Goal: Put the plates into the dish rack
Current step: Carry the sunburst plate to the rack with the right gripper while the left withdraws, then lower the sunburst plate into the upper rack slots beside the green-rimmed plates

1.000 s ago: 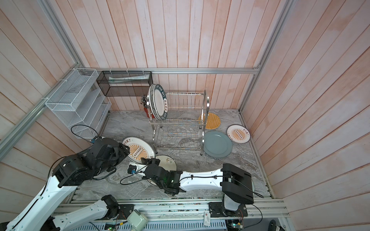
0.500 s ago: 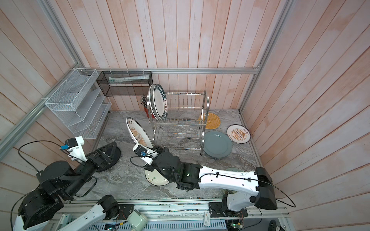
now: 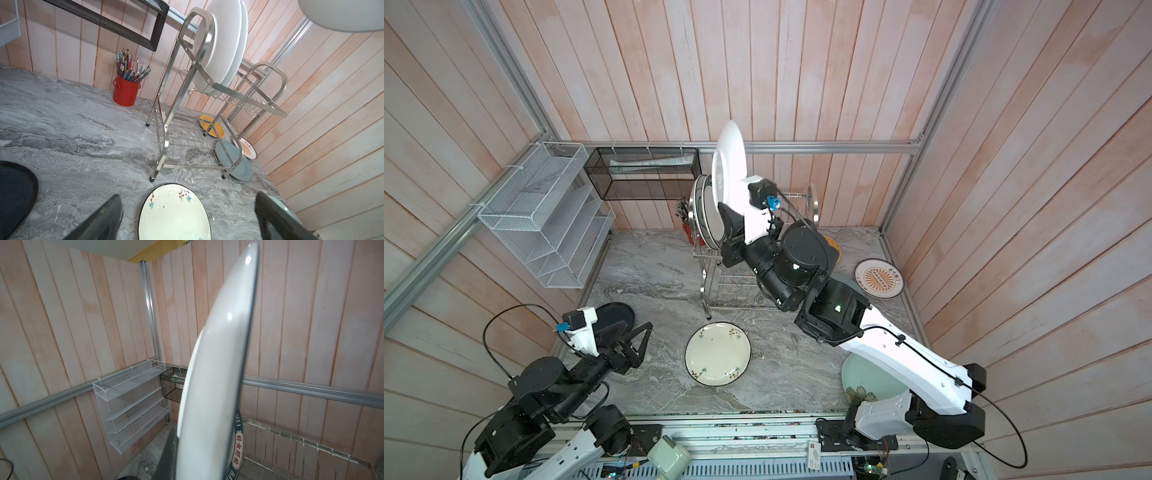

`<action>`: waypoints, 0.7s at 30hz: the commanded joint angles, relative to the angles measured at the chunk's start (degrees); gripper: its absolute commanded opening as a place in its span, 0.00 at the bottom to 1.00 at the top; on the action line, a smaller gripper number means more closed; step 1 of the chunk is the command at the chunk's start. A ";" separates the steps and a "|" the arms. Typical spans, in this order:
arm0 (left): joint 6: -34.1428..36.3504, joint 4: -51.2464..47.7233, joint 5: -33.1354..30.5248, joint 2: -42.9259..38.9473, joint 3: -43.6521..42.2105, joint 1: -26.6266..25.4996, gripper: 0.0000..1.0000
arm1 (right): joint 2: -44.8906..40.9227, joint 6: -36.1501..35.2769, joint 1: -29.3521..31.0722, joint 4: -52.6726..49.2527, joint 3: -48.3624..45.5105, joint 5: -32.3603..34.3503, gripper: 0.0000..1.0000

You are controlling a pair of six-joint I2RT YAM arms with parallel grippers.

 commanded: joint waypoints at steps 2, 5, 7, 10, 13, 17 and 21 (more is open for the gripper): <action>1.68 2.38 1.39 -2.49 -1.53 0.04 1.00 | 3.72 9.68 -4.50 -4.64 5.28 -4.86 0.00; 4.34 5.00 1.29 -3.06 -2.80 0.05 1.00 | 7.21 10.17 -5.93 -5.90 8.11 -5.30 0.00; 6.03 6.02 0.61 -2.76 -3.96 0.25 1.00 | 9.83 10.82 -6.92 -7.65 10.26 -5.65 0.00; 5.91 4.11 1.45 -1.63 -2.70 1.06 1.00 | 12.47 12.55 -8.72 -7.12 10.65 -7.09 0.00; 5.32 3.56 1.27 -2.89 -2.39 1.15 1.00 | 15.91 13.35 -9.97 -8.34 13.33 -6.73 0.00; 5.19 3.75 0.33 -5.46 -2.84 1.17 1.00 | 18.46 13.96 -11.24 -8.76 14.14 -5.73 0.00; 5.56 3.97 1.27 -5.69 -2.85 1.15 1.00 | 21.23 14.40 -12.67 -10.49 16.06 -6.25 0.00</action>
